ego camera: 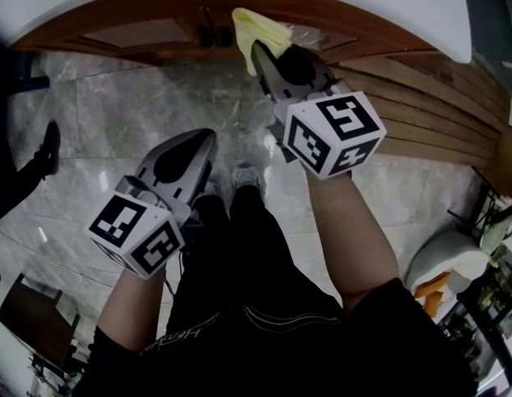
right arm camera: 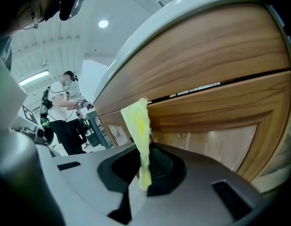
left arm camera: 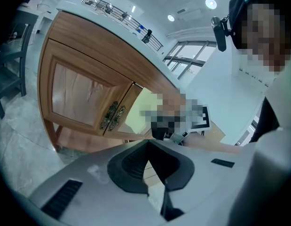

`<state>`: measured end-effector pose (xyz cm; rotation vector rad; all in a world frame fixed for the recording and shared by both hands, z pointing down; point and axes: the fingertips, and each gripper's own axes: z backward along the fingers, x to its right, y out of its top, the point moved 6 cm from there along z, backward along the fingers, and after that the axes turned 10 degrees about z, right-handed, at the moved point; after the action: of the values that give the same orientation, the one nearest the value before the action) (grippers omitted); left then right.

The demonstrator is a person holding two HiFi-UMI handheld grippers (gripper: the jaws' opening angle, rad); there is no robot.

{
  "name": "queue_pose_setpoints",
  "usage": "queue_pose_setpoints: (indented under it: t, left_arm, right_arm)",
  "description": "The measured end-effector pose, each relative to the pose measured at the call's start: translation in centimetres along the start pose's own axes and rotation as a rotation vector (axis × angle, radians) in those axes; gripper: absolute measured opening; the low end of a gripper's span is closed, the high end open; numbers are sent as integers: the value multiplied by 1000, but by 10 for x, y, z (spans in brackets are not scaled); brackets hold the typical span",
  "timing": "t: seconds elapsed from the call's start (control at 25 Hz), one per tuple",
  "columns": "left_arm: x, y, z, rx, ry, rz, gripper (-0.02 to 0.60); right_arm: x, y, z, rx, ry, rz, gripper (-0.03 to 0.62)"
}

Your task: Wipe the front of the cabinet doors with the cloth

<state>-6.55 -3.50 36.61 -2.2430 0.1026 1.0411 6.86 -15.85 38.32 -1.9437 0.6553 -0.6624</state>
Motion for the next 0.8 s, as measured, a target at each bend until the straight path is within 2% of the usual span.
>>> queue_pose_setpoints:
  t: [0.8]
  left_arm:
    - [32, -23, -59, -144, -99, -33, 6]
  right_arm:
    - [65, -23, 70, 30, -152, -92, 41]
